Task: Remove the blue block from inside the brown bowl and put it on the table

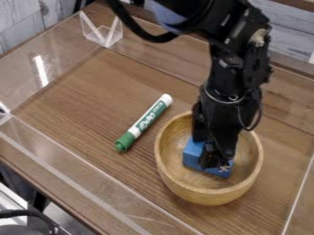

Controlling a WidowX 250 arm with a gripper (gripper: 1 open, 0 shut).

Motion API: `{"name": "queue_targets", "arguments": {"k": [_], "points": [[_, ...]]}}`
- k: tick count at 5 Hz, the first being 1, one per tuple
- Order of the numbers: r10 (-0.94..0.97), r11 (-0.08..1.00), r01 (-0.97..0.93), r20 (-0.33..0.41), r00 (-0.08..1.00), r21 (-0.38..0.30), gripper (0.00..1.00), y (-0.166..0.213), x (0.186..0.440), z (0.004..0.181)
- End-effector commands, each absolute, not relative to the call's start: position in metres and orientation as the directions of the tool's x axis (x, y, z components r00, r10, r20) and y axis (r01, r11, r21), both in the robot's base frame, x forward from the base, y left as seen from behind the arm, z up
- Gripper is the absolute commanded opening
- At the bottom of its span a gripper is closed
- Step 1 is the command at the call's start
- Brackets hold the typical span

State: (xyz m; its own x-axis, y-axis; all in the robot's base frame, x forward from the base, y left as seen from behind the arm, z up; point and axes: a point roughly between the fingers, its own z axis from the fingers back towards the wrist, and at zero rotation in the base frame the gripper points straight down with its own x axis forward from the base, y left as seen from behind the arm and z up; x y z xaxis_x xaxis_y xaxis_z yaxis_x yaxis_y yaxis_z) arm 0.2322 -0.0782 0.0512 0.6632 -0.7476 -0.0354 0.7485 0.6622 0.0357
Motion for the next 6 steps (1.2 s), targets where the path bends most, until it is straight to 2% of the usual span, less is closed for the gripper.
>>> {"name": "queue_targets", "arguments": {"k": [1,6], "points": [[-0.748,0.662,0.748,-0.021,0.663,0.042,0.00,-0.0785,0.2342,0.0548],[-0.732,0.680,0.733,-0.045,0.680,0.029,0.00,-0.0713,0.2309,0.0632]]}}
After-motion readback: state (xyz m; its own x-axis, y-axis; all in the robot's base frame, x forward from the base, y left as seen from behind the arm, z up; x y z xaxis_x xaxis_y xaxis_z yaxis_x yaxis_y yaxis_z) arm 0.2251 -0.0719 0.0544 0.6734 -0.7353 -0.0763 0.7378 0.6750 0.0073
